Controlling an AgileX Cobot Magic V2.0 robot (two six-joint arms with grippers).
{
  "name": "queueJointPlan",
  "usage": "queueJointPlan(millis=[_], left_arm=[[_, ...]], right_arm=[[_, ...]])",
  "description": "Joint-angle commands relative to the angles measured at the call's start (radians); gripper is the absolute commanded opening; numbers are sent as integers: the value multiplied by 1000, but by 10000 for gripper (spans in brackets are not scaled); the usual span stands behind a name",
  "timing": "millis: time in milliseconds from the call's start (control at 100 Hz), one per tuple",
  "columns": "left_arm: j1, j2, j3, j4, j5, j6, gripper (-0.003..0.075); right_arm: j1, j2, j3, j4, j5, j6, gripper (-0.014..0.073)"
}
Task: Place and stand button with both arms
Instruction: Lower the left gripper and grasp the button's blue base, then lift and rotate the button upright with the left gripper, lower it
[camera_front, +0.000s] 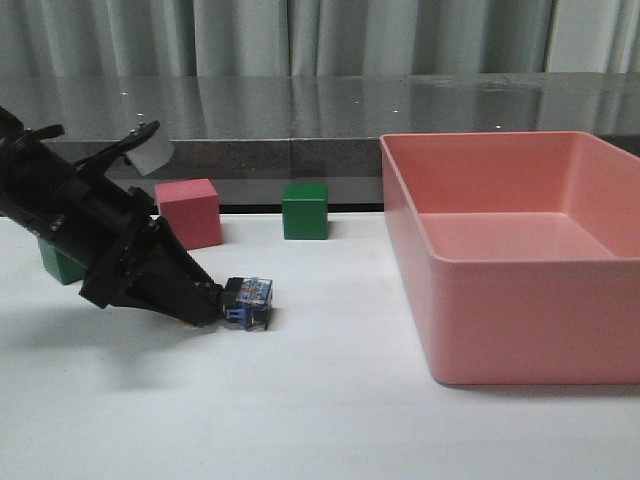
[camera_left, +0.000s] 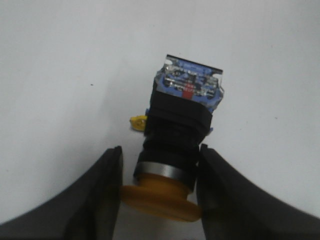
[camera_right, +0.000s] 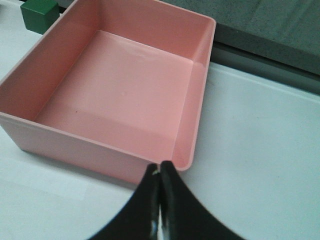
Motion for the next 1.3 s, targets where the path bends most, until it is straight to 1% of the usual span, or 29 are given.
queueJointPlan(millis=[0, 40, 90, 170, 240, 310, 430, 530, 640, 760, 950, 1060, 1170, 1290], left_arm=[[-7, -51, -18, -13, 75, 1, 52], [-7, -54, -18, 7, 92, 1, -22], [-7, -65, -24, 30, 109, -17, -20], [-7, -96, -47, 60, 140, -98, -20], [-11, -143, -85, 127, 156, -181, -20], [-25, -203, -132, 226, 152, -260, -20], [-76, -297, -222, 456, 98, -429, -20], [-145, -336, -284, 745, 46, -607, -20], [-240, -338, -315, 1024, 42, -797, -20], [-321, -319, -315, 1214, 42, -887, -20], [-409, -257, -315, 1489, 57, -1003, -20], [-434, -221, -315, 1558, 75, -1014, -20], [-442, -202, -315, 1552, 83, -1016, -19], [-443, -198, -315, 1550, 87, -1059, -15]], right_arm=[[-5, 5, -27, -15, -70, 3, -60], [-5, 5, -27, -15, -71, 3, -60], [-5, 5, -27, -15, -71, 3, -60], [-5, 5, -27, -15, -71, 3, -60], [-5, 5, -27, -15, -71, 3, -60], [-5, 5, -27, -15, -73, 3, -60], [-5, 5, -27, -15, -74, 3, -60], [-5, 5, -27, -15, -77, 3, -60], [-5, 5, -27, -15, -77, 3, -60], [-5, 5, -27, -15, -77, 3, -60], [-5, 5, -27, -15, -77, 3, -60], [-5, 5, -27, -15, -77, 3, -60], [-5, 5, -27, -15, -77, 3, -60], [-5, 5, -27, -15, -77, 3, -60]])
